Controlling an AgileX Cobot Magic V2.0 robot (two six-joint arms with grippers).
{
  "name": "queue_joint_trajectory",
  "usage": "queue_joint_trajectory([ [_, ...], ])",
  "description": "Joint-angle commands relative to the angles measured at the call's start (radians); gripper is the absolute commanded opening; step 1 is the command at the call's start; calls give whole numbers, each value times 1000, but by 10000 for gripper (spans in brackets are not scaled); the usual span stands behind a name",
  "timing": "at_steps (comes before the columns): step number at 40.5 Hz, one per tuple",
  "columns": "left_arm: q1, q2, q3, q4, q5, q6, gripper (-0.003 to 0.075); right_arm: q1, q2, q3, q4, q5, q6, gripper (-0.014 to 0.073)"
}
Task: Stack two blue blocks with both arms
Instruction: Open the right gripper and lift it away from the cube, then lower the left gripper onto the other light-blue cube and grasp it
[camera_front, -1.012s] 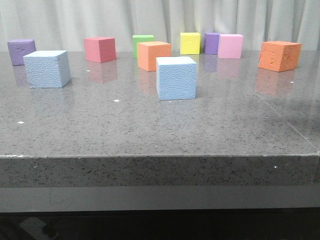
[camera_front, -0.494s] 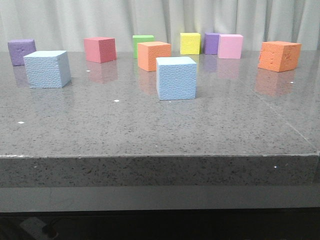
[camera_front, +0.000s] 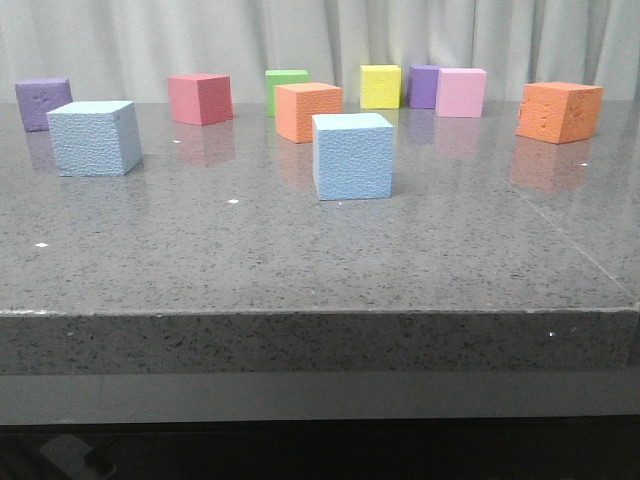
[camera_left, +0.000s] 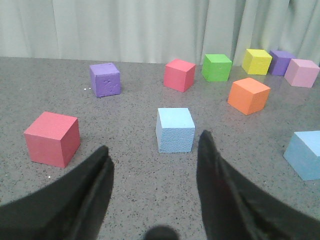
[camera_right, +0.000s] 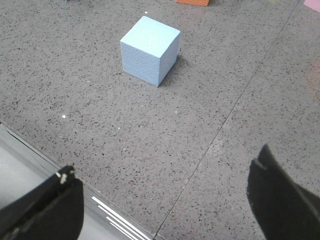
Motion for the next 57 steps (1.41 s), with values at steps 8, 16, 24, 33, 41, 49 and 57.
queue_joint_trajectory([
  [8,-2,124,-34,-15,-124,0,620,-5,-10,-24,17,-69,-12,664],
  [16,-2,271,-76,-15,-137,87,620,-5,-10,-24,17,-69,-12,664],
  [24,-25,458,-176,-15,-175,105,620,-5,-10,-24,17,-69,-12,664],
  [33,-75,699,-332,-15,-181,105,620,-5,-10,-24,17,-69,-12,664],
  [41,-134,894,-496,16,-160,109,620,-5,-10,-24,17,-69,-12,664],
  [49,-162,1090,-699,88,20,50,620,-5,-10,-24,17,-69,-12,664],
  [57,-162,1256,-883,173,172,-135,620,-5,-10,-24,17,-69,-12,664],
])
